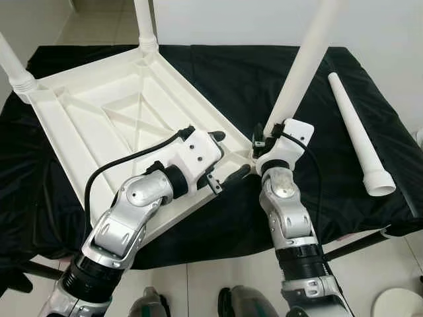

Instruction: Building children table

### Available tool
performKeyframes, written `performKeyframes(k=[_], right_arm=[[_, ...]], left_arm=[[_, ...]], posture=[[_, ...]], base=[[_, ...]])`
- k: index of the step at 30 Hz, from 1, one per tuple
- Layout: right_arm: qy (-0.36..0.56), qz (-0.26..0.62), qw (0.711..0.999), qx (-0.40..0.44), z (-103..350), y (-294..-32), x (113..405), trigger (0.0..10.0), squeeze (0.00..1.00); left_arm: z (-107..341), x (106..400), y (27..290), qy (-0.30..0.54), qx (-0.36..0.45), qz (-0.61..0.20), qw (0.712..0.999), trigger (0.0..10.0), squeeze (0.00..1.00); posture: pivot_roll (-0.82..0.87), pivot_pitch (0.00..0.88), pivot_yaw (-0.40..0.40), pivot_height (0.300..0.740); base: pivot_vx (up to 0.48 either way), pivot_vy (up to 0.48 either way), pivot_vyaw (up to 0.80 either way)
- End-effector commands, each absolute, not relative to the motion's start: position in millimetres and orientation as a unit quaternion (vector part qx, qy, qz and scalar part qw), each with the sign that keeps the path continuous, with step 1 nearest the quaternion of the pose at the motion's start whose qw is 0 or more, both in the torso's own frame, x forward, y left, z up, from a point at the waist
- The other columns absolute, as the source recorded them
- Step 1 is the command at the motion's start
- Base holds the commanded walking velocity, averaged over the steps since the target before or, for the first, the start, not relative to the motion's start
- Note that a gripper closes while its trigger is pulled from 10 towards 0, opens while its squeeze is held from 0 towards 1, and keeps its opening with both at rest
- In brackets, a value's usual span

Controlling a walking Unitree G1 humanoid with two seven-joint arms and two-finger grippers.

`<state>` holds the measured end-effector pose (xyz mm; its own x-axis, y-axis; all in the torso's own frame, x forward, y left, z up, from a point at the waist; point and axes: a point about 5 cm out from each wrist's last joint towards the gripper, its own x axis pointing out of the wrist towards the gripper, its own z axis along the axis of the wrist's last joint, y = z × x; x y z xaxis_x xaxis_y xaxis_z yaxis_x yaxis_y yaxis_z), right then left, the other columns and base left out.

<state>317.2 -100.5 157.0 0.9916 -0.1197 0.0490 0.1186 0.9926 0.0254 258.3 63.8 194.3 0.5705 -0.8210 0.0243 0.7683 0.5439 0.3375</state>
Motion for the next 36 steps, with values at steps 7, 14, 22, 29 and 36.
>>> performKeyframes(k=[7,14,22,29,36], right_arm=[[0.045,-0.084,0.995,0.010,129,-102,316,10.0,0.00],[0.041,-0.092,0.995,0.017,130,-100,317,10.0,0.00],[0.011,-0.135,0.988,0.071,141,-109,319,10.0,0.00],[0.006,-0.140,0.987,0.074,143,-108,321,10.0,0.00],[0.003,-0.140,0.988,0.064,144,-104,322,10.0,0.00]], left_arm=[[194,257,62,-0.089,0.144,-0.452,0.876,10.0,0.00],[194,258,63,-0.089,0.145,-0.452,0.876,10.0,0.00],[194,257,60,-0.090,0.143,-0.456,0.874,10.0,0.00],[194,257,60,-0.091,0.143,-0.456,0.874,10.0,0.00],[194,256,59,-0.092,0.142,-0.457,0.873,10.0,0.00]], posture=[[-0.10,0.081,-0.016,0.740],[-0.10,0.077,-0.010,0.740],[-0.10,0.072,-0.009,0.740],[-0.10,0.066,-0.013,0.740],[-0.10,0.059,-0.017,0.740]], base=[[0.000,0.000,0.00],[0.000,0.000,0.00],[0.000,0.000,0.00],[0.000,0.000,0.00],[0.000,0.000,0.00]])
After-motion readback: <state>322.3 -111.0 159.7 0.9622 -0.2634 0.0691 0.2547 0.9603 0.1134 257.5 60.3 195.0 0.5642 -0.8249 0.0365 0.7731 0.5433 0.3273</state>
